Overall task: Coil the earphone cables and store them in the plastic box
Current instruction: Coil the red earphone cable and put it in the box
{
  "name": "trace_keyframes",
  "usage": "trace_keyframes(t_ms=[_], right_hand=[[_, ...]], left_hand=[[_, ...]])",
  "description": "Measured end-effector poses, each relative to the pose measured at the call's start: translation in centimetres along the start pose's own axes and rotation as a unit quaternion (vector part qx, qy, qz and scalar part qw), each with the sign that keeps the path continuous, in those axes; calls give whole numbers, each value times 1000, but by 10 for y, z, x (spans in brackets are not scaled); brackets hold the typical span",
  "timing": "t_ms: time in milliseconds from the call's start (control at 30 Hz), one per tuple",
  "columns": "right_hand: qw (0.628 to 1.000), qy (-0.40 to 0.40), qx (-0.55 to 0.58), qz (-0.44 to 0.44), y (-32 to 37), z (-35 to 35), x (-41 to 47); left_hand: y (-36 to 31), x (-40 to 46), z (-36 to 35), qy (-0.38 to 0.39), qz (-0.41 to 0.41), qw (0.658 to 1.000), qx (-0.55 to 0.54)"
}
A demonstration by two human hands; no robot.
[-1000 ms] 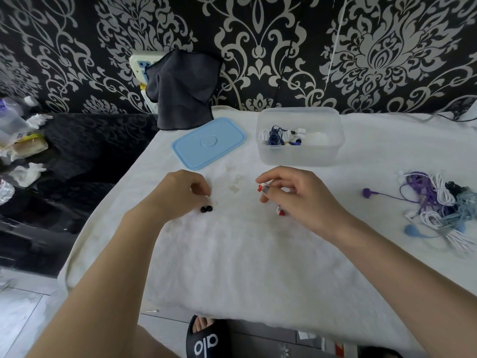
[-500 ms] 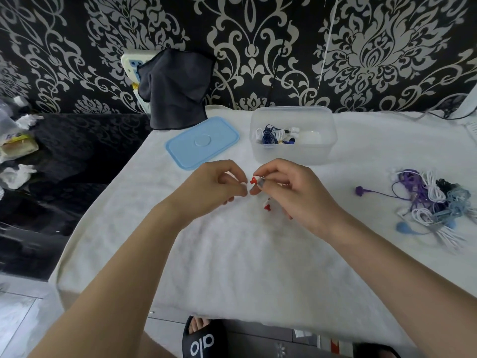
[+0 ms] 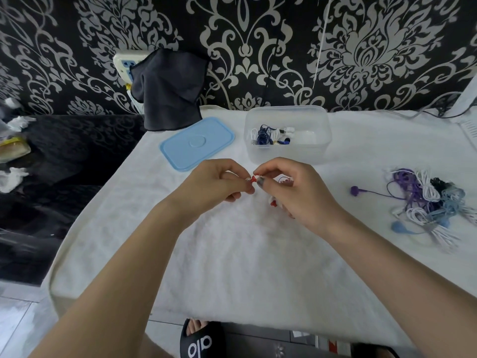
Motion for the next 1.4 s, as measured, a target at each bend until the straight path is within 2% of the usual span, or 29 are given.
trace_keyframes(t_ms=[300, 667, 900, 1400], right_hand=[[1000, -17, 5, 23, -2, 3, 0], [994, -28, -63, 89, 3, 2, -2], [993, -61, -63, 85, 0, 5, -1], [994, -77, -51, 53, 3, 10, -2]], left_hand=[[-2, -2, 0, 14, -3, 1000, -22], [1, 1, -1, 22, 5, 999, -29], [0, 2, -2, 25, 8, 999, -46], [-3, 6, -12, 34, 11, 997, -75]])
Point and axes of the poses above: each hand's wrist, its own x-axis towards the middle knuckle, its own z-axis out of the back of the hand, y = z × x, the point moved 6 cm from there along x, towards the middle knuckle, and after that the axes turned 9 degrees about z, right-handed, at the moved point
